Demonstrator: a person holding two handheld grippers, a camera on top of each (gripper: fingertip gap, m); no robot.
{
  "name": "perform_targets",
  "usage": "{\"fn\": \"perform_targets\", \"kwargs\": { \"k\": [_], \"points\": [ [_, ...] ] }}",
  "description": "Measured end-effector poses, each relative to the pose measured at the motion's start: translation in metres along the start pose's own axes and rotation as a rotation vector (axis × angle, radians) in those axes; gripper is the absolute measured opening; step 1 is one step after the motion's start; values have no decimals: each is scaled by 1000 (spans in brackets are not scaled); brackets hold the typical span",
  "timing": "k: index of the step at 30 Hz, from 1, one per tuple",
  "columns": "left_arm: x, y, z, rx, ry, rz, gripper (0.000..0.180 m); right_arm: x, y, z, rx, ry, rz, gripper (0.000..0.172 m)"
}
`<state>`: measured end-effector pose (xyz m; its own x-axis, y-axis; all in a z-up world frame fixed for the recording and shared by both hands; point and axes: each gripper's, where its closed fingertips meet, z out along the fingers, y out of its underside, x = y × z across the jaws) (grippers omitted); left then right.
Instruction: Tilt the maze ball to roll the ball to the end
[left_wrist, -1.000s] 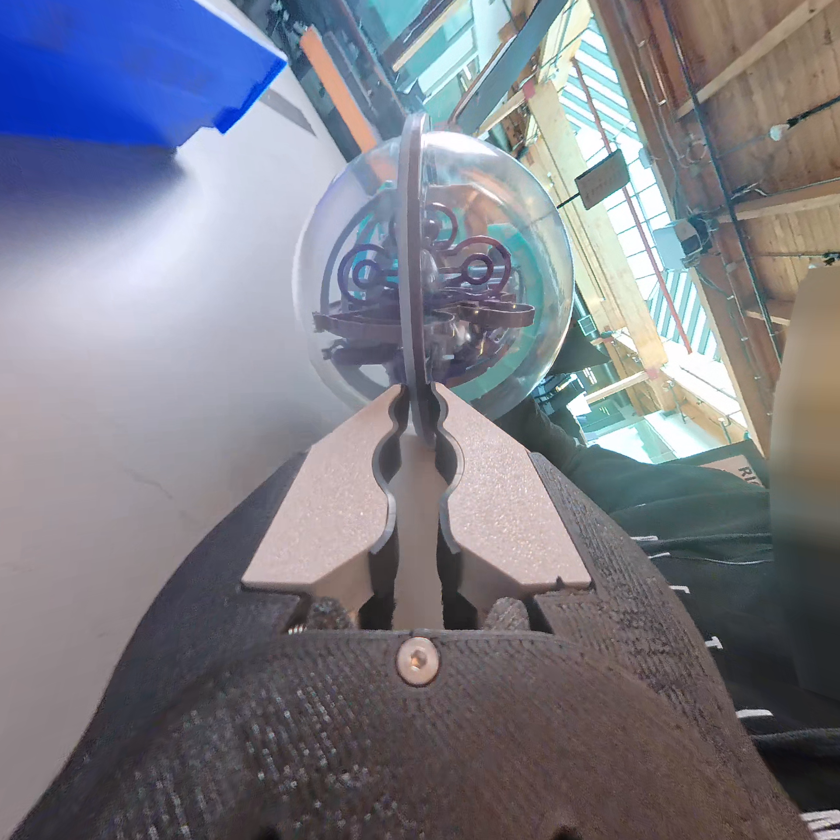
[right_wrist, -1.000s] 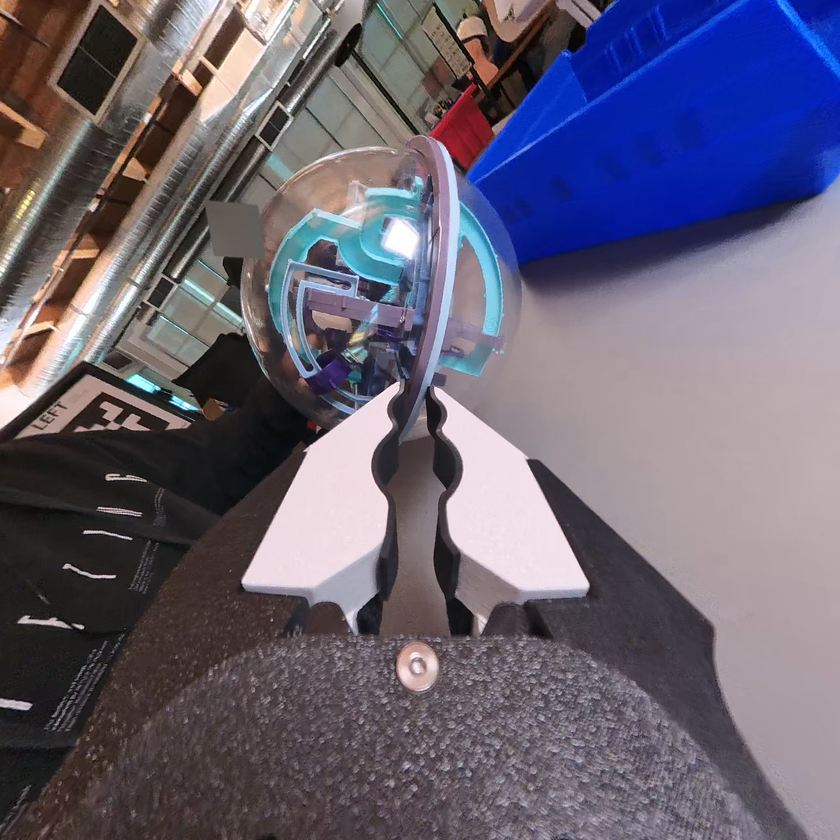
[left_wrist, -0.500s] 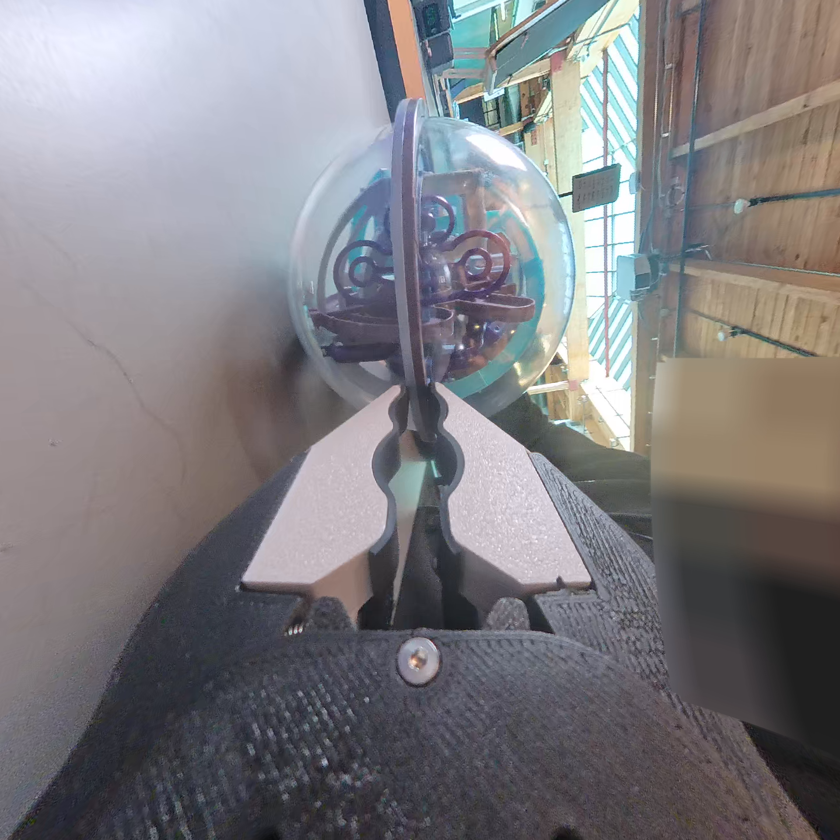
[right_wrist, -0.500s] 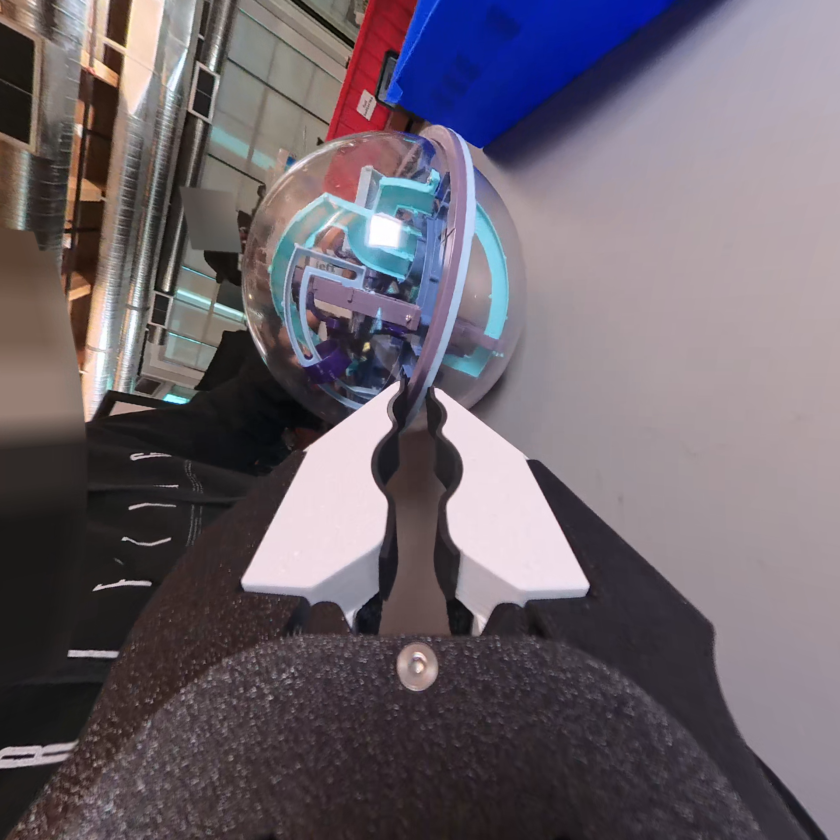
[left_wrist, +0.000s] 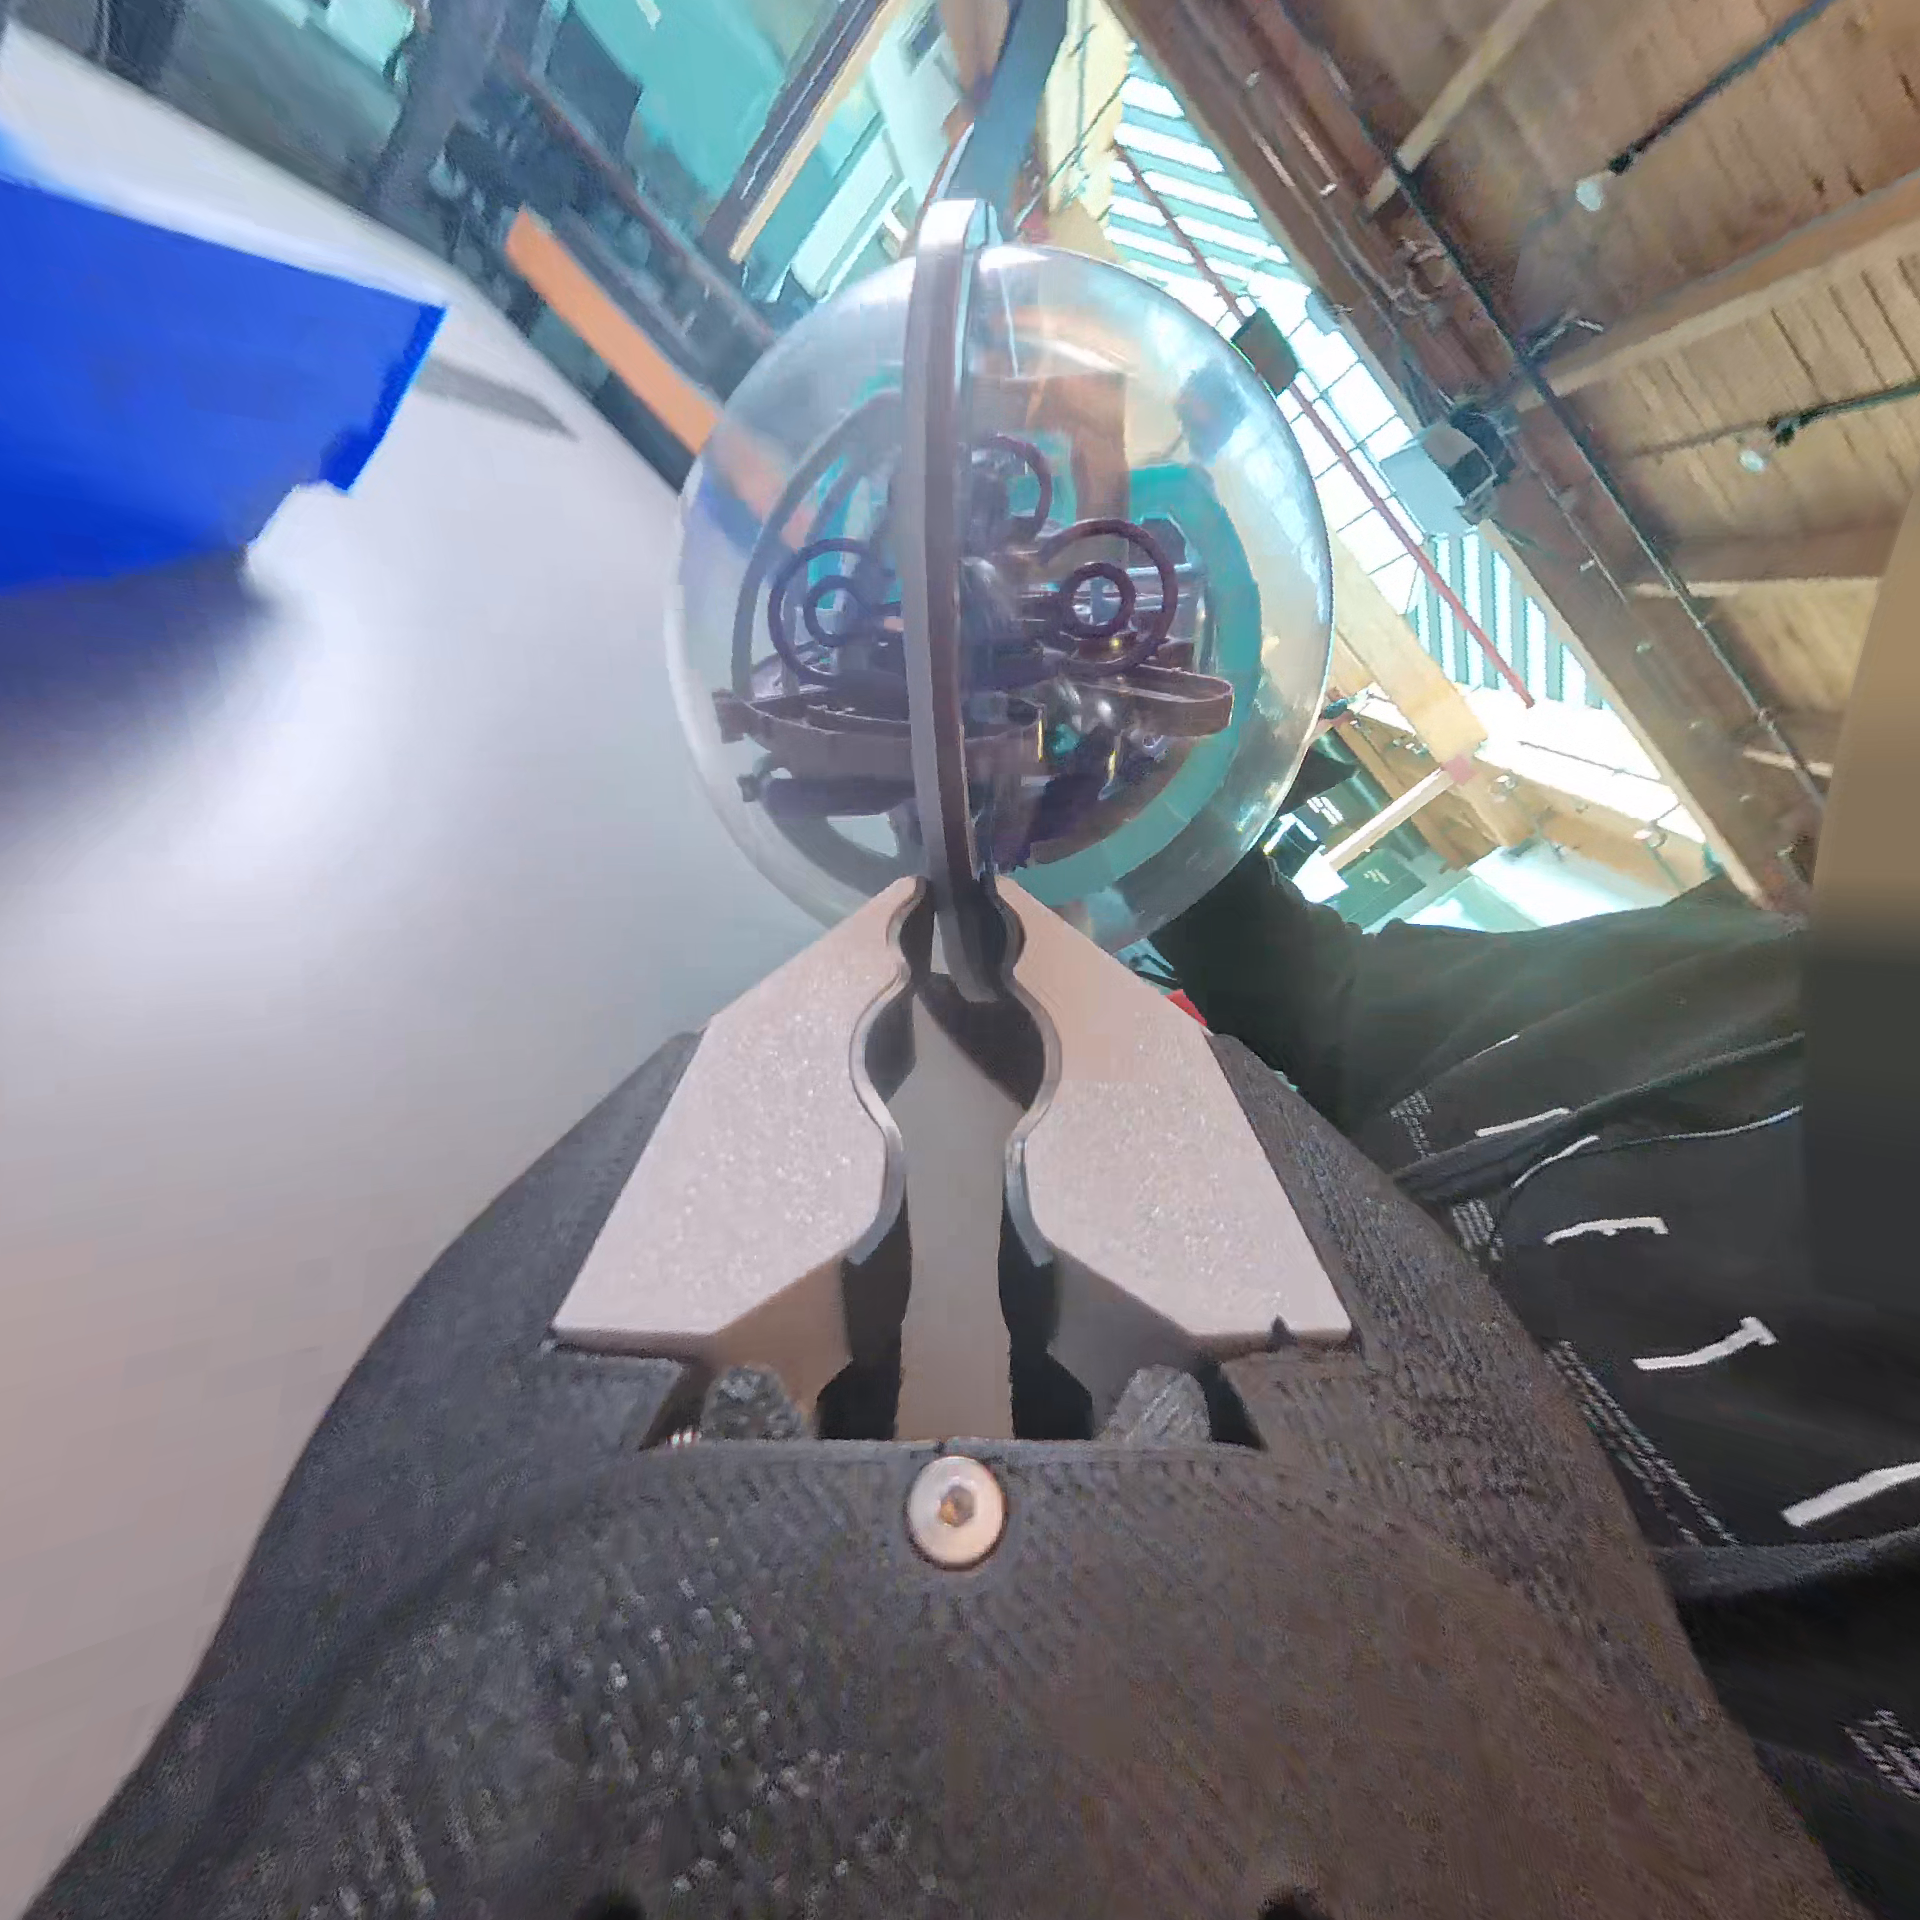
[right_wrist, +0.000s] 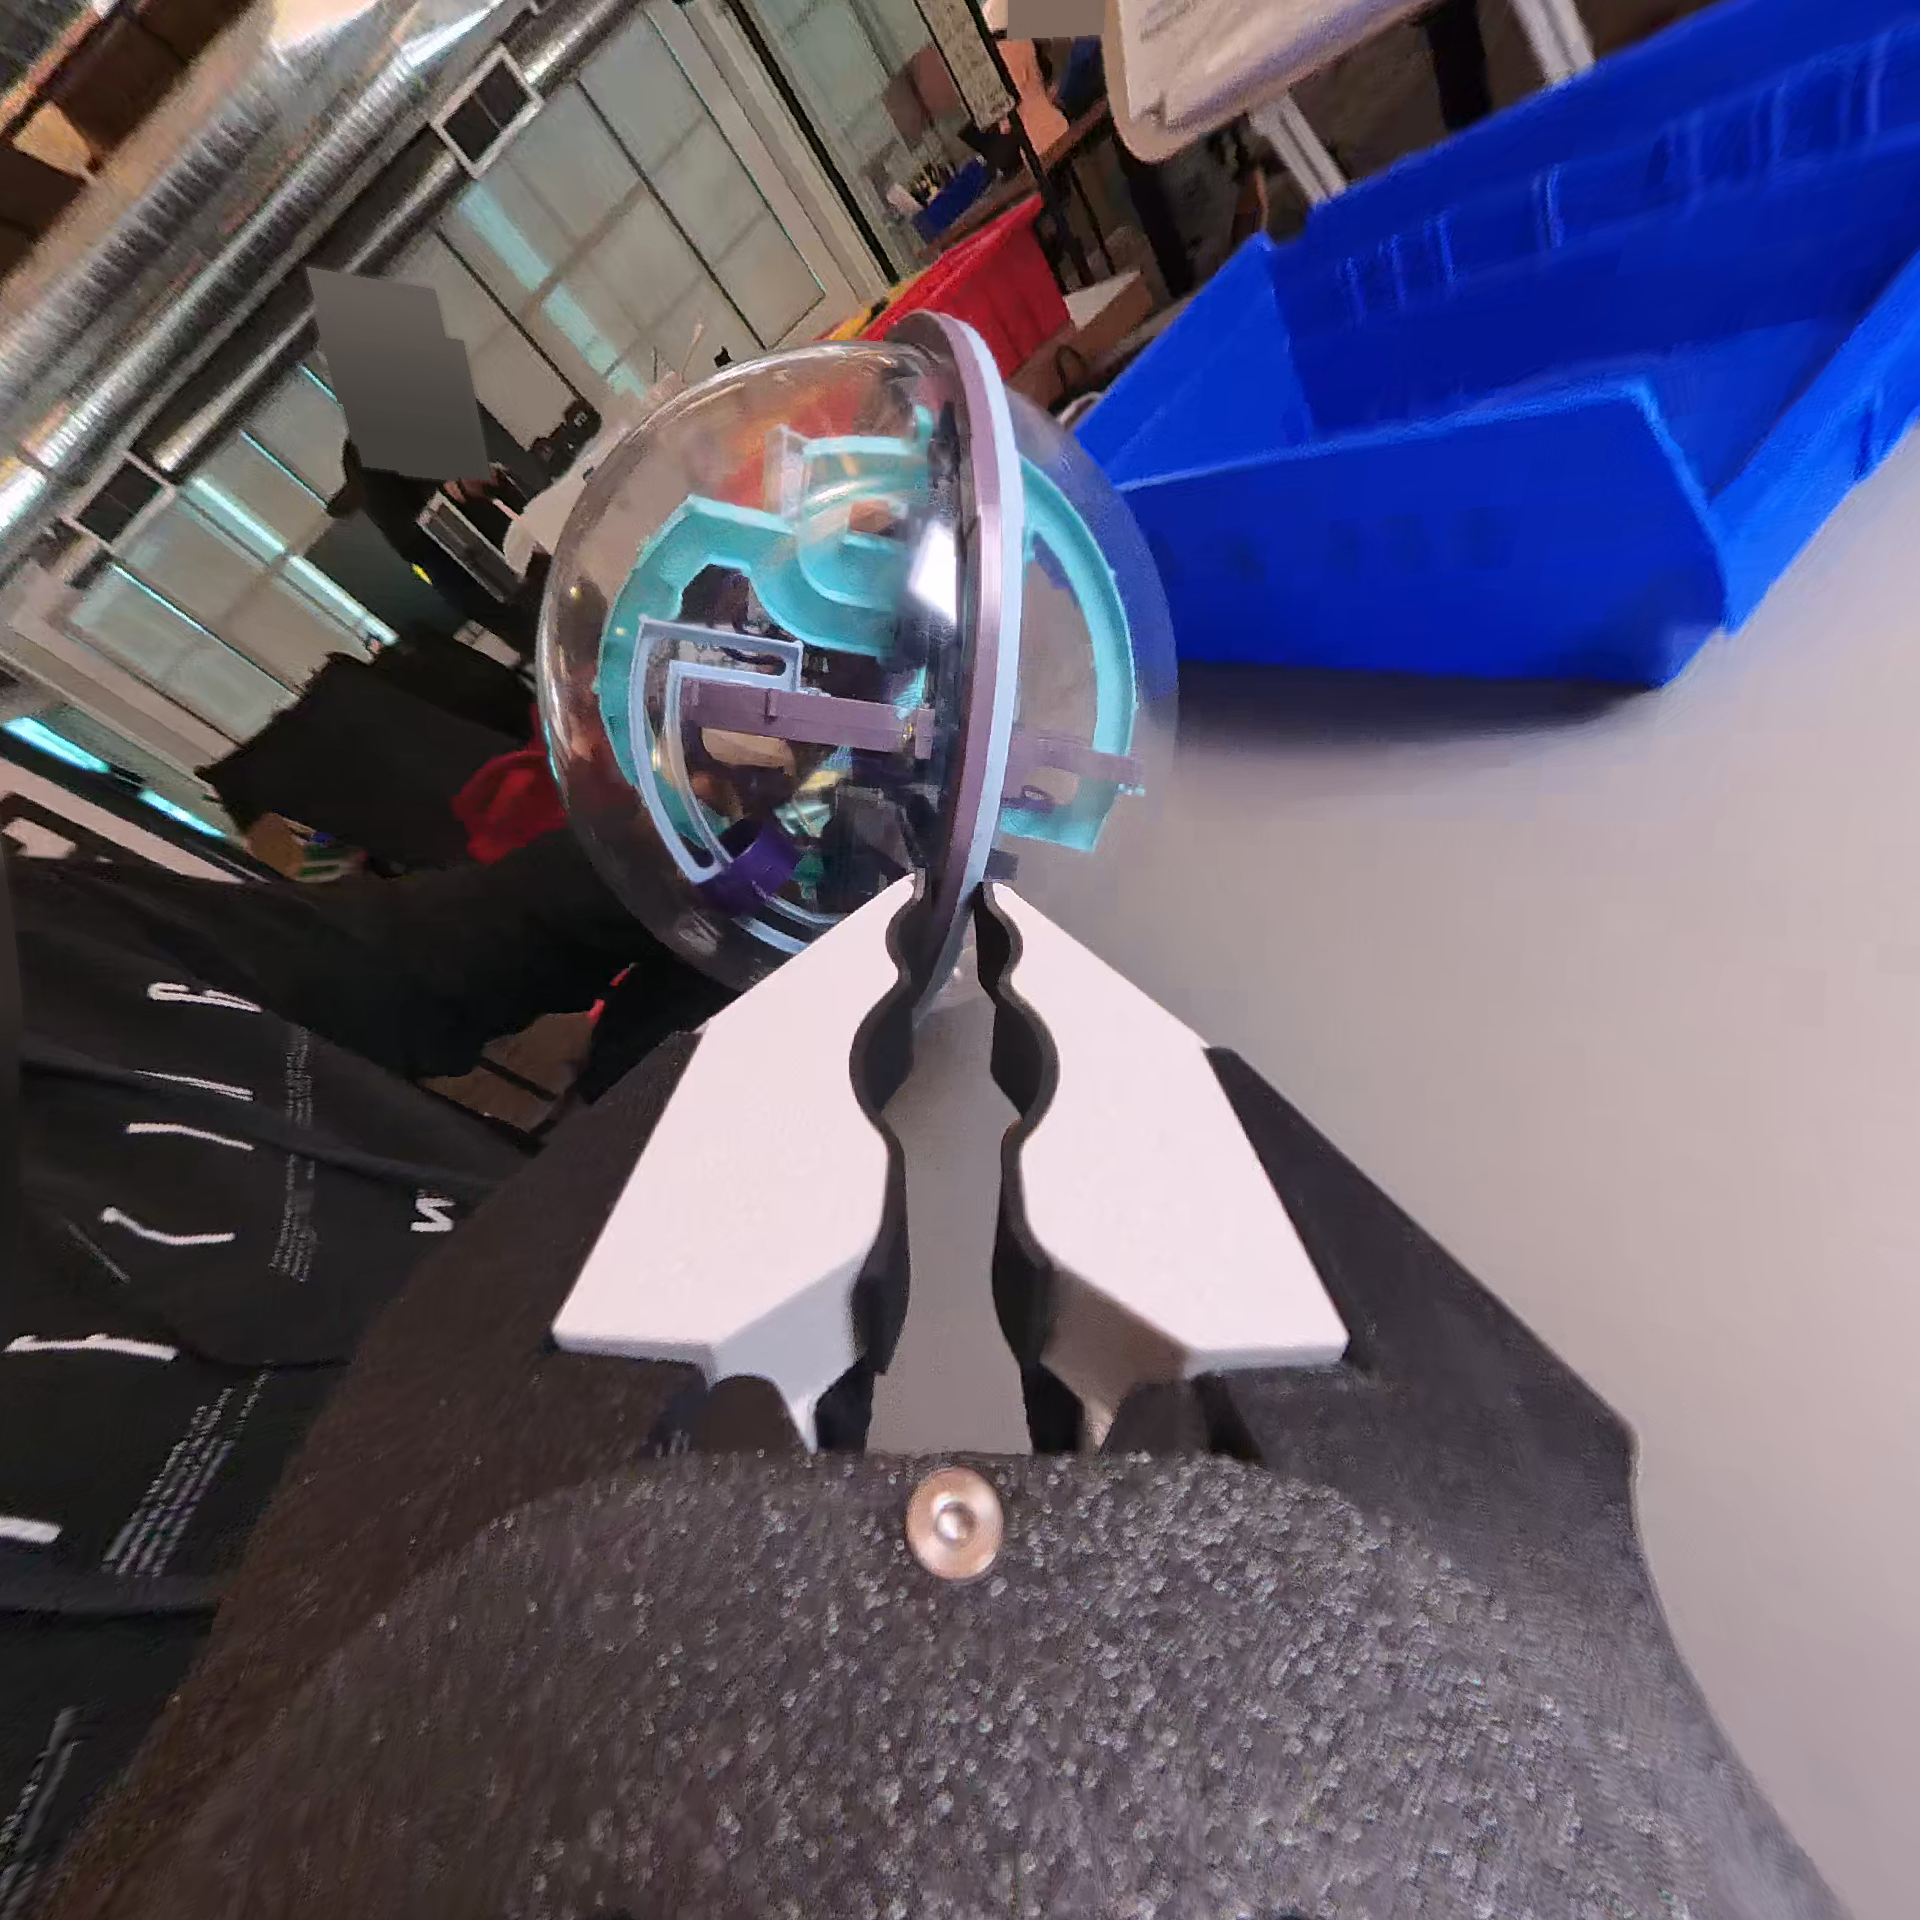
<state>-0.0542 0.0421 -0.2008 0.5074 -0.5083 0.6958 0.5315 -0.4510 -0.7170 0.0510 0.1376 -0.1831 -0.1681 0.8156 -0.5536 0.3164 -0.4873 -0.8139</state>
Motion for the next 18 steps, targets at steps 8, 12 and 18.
{"fn": "perform_targets", "kwargs": {
  "k": [8,12,18],
  "points": [
    [29,-33,8,82,32,292,6,-31,-49,-13,70,31,-264,6],
    [48,-48,9,120,49,408,6,-47,-65,-20,106,32,-350,6],
    [80,-70,10,159,40,657,7,-77,-88,-32,183,38,-529,6]
  ]
}}
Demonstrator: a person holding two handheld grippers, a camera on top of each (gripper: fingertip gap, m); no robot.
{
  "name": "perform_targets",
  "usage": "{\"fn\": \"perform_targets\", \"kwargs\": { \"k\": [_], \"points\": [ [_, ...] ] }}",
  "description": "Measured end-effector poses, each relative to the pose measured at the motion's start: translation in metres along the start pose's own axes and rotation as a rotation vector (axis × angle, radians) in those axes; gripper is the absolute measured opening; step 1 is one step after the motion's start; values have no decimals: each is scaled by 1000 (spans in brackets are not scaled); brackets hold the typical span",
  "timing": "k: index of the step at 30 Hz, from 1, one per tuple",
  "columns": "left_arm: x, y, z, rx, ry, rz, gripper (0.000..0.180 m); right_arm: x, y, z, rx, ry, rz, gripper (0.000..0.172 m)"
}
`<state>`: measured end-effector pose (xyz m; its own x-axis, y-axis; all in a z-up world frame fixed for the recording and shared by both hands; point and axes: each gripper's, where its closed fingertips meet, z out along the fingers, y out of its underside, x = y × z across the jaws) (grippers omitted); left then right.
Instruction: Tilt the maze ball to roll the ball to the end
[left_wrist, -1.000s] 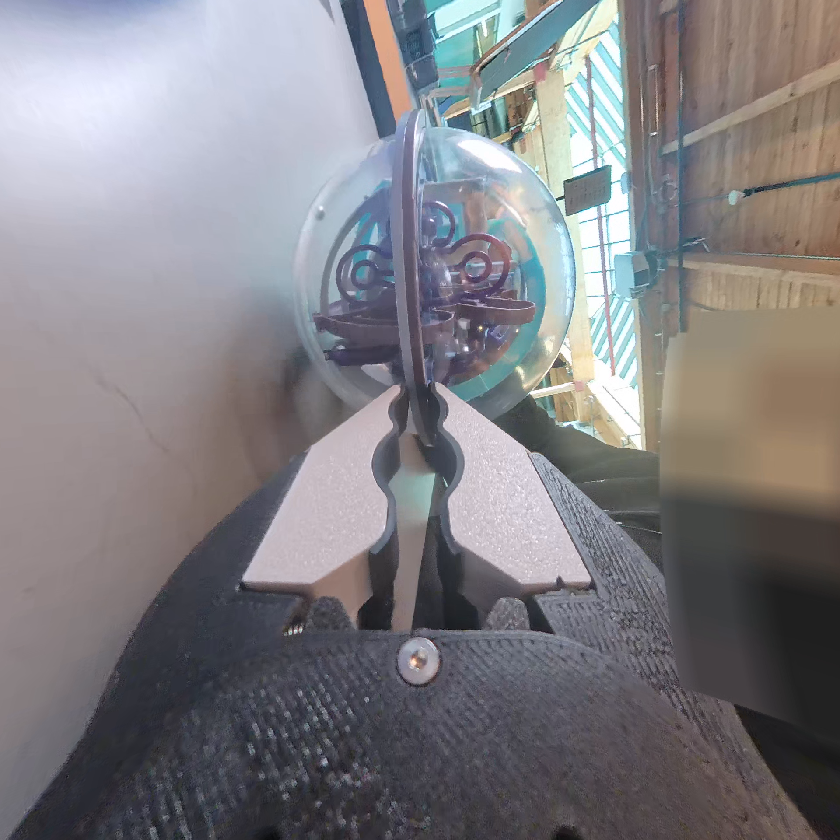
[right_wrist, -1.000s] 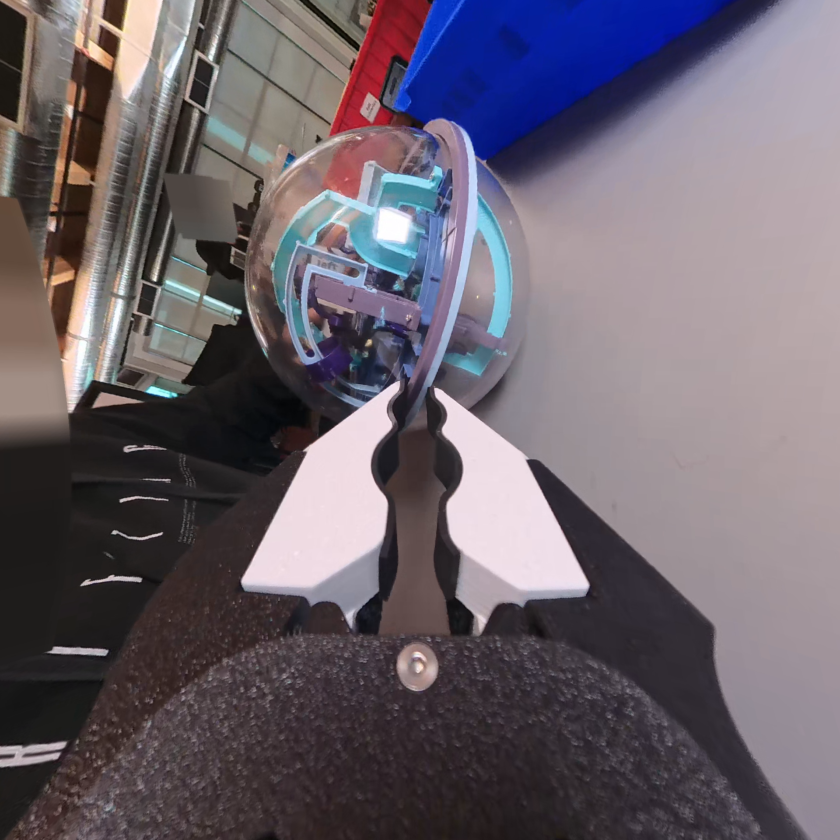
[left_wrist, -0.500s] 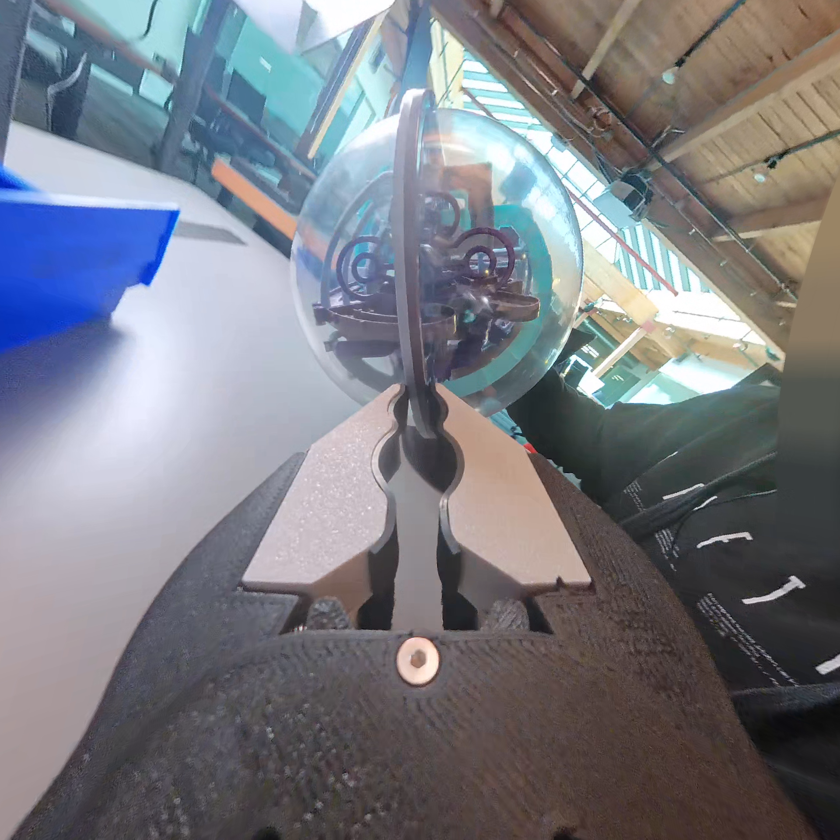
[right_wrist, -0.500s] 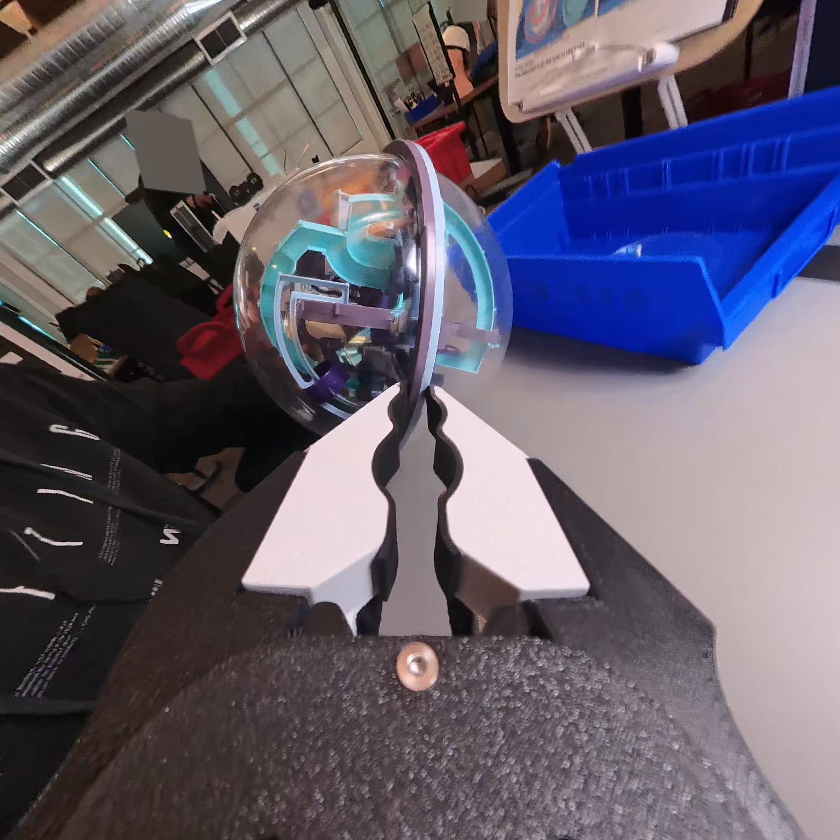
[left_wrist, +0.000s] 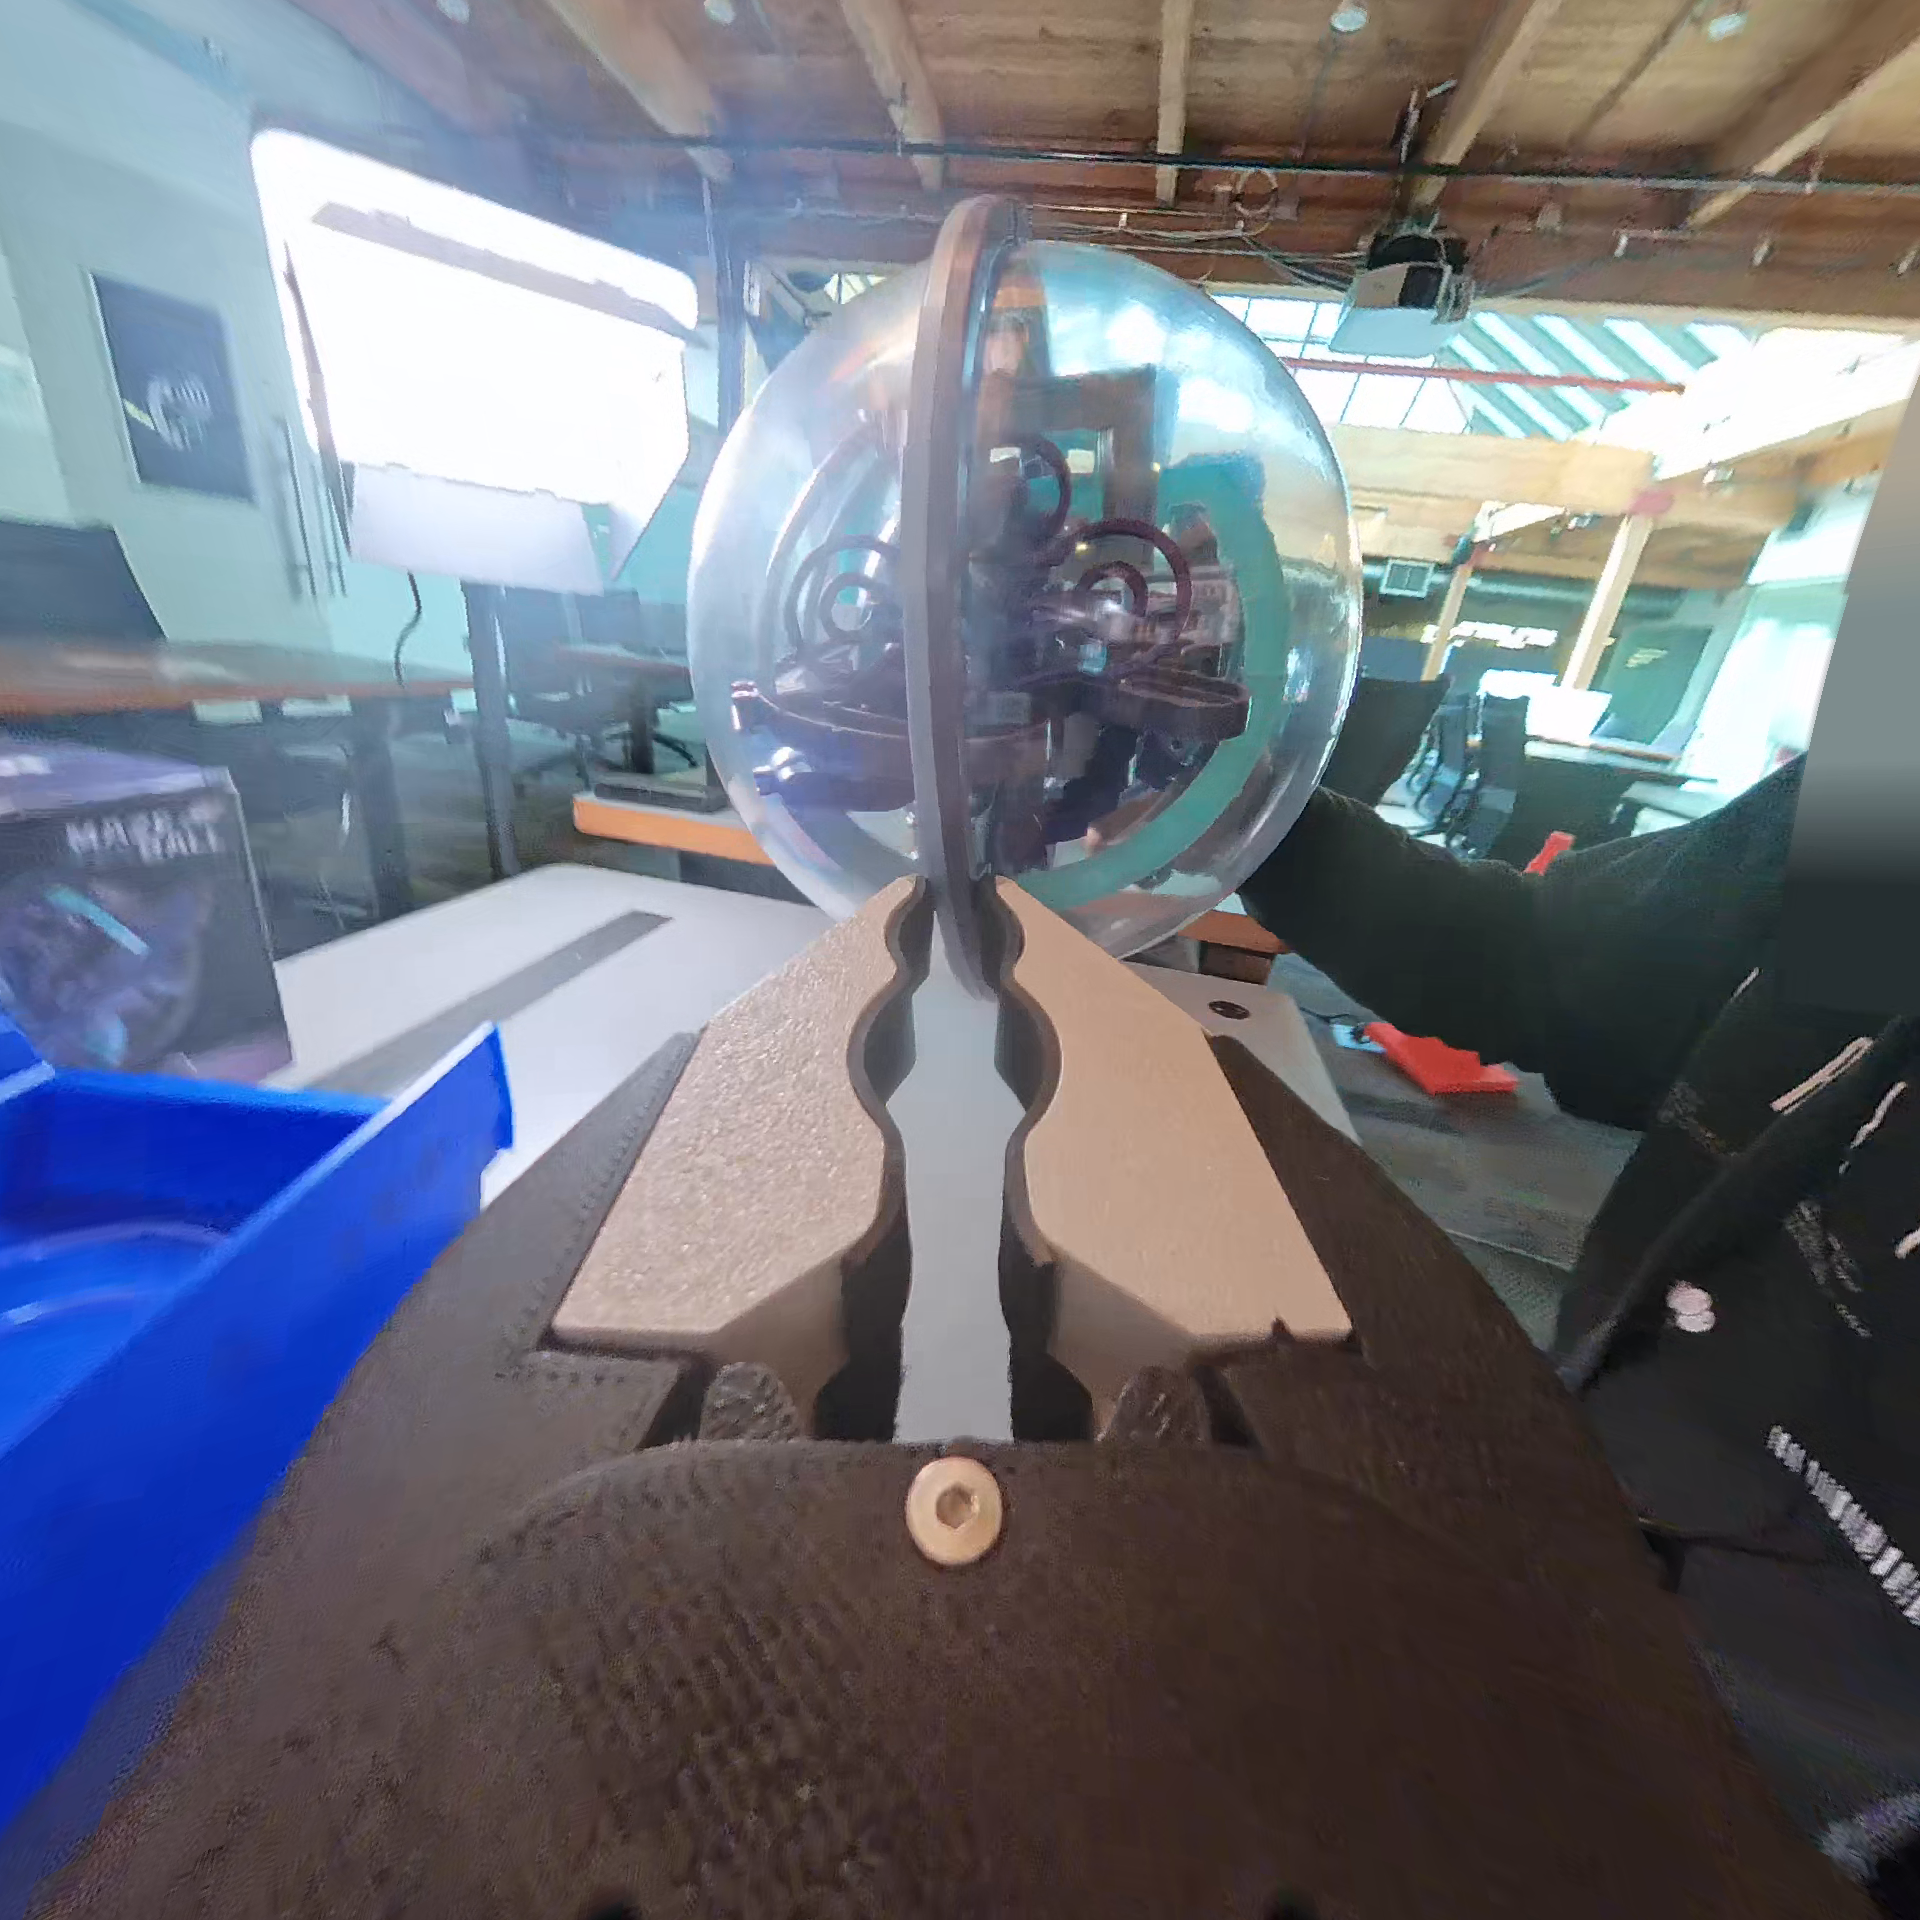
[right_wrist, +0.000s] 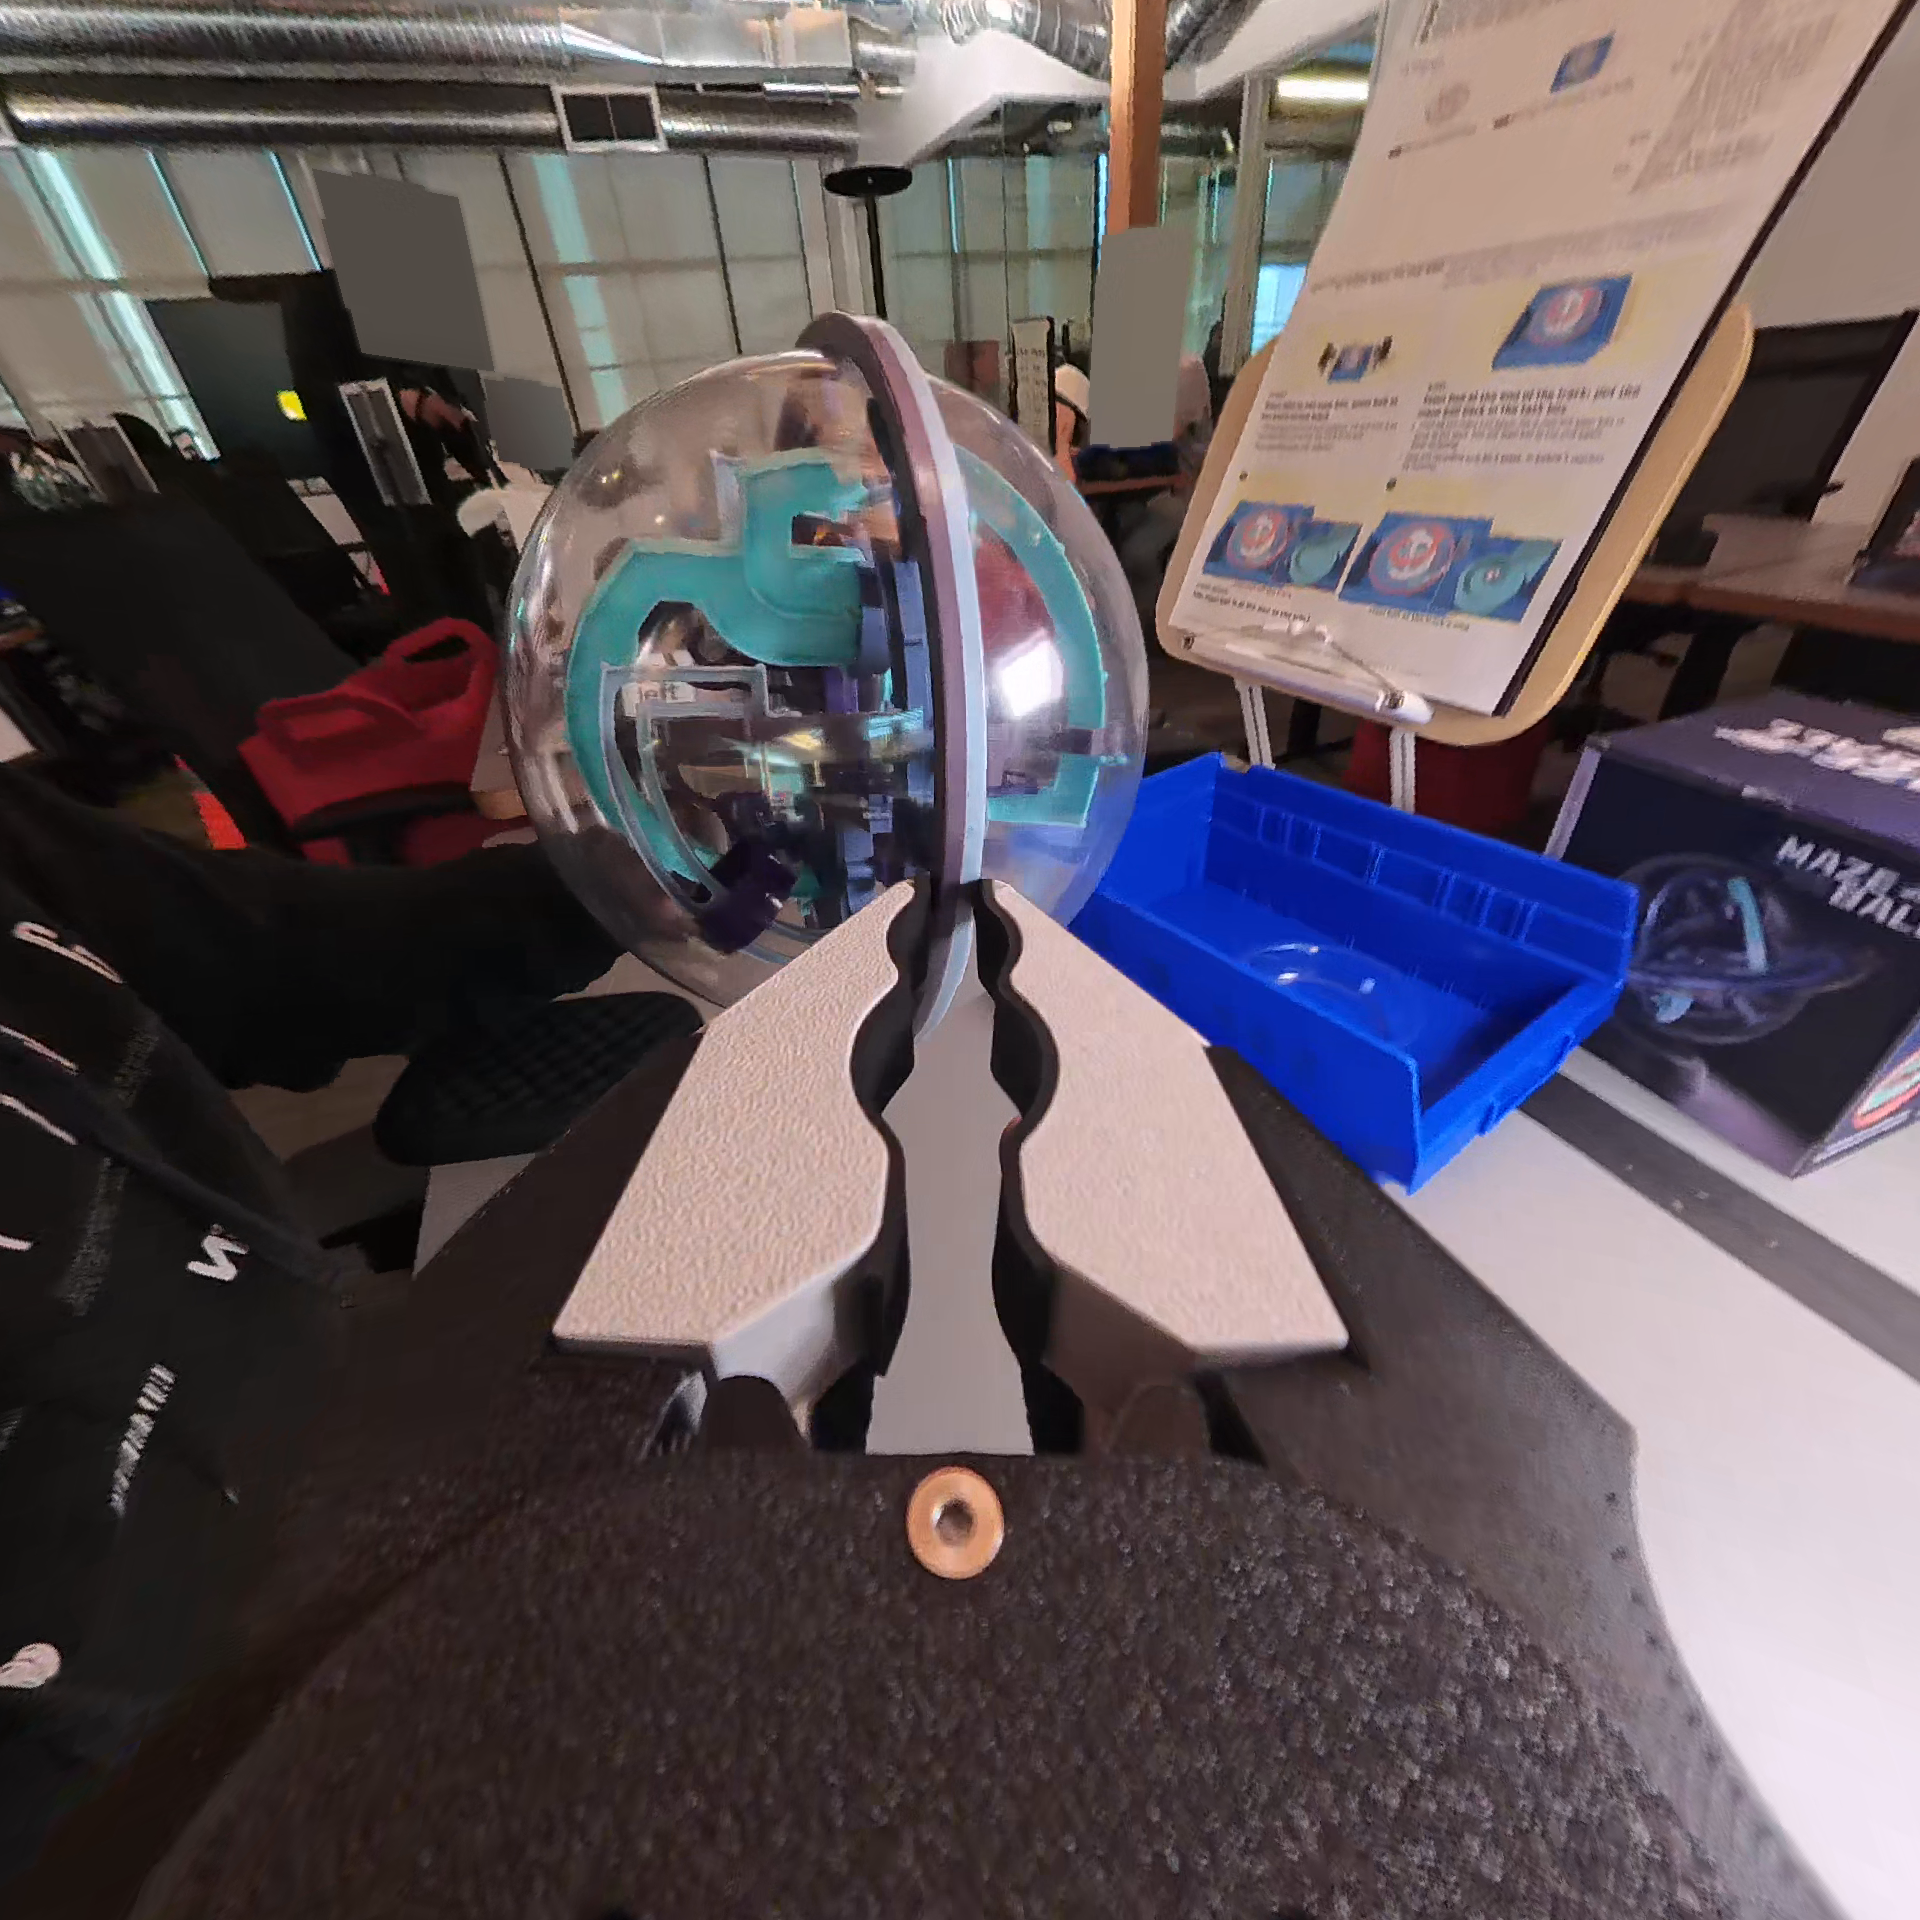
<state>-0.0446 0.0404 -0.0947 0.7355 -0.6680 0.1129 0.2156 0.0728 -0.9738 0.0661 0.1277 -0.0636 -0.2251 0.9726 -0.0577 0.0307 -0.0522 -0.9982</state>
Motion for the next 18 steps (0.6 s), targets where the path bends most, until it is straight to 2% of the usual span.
{"fn": "perform_targets", "kwargs": {
  "k": [8,18],
  "points": [
    [14,-35,4,23,-6,208,7,-14,-37,-6,98,-4,-145,5],
    [25,-62,2,42,-3,283,7,-23,-58,-5,175,-25,-189,6]
  ]
}}
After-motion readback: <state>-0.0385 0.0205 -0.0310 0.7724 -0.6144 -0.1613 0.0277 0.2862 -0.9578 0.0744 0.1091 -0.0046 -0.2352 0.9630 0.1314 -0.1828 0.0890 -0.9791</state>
